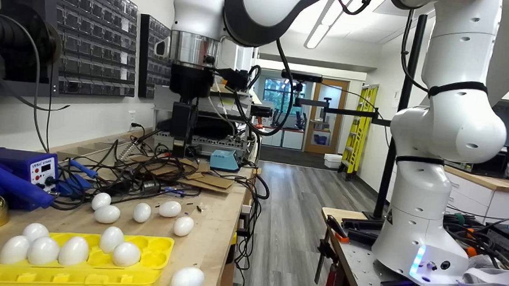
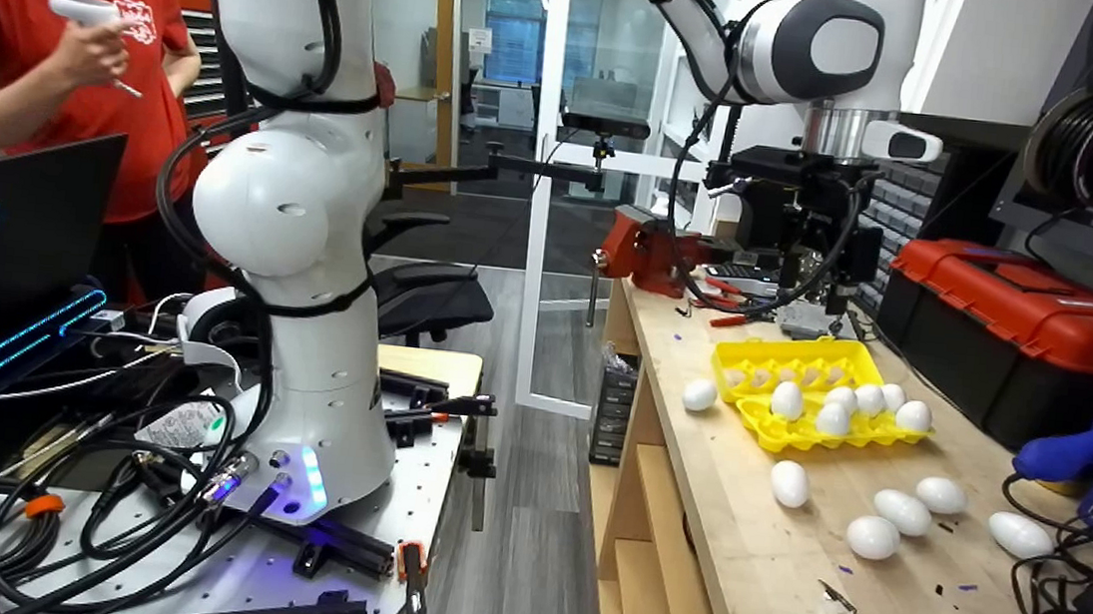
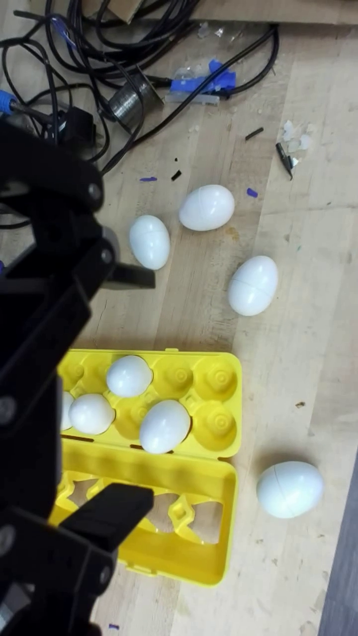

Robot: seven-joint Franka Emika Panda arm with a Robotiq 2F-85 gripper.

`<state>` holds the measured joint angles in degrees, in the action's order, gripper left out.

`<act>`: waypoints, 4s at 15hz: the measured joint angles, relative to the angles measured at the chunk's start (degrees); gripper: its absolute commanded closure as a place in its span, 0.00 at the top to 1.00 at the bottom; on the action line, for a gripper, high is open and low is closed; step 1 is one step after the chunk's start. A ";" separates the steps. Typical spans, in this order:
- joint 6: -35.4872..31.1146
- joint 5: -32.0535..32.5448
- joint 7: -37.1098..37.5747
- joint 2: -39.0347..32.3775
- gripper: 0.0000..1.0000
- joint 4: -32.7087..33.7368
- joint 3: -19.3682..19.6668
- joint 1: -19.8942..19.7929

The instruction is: Pick an egg from the egg holder and put it on the workbench

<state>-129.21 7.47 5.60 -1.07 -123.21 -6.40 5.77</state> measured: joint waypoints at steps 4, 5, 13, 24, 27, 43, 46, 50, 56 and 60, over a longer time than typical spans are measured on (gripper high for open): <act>0.00 0.00 0.00 -0.01 1.00 0.00 0.00 0.00; 0.00 0.00 0.00 -0.02 1.00 0.00 0.00 0.00; -0.22 -2.52 0.13 -4.54 1.00 1.04 -1.26 1.57; -3.20 -2.74 0.37 -18.12 1.00 10.25 -1.62 3.40; -3.20 -2.62 0.84 -21.43 1.00 12.81 -1.34 4.05; -3.20 -2.38 2.21 -31.62 1.00 19.87 1.04 5.51; -3.20 -2.39 2.28 -33.07 1.00 20.48 1.14 5.52; -3.20 -2.44 2.50 -34.69 1.00 22.16 1.14 5.56; -3.20 -2.45 2.85 -35.87 1.00 24.75 1.26 5.58; -3.10 -2.45 2.87 -36.23 1.00 24.72 1.73 5.60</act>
<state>-132.31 5.02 8.47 -37.31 -98.49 -4.66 11.37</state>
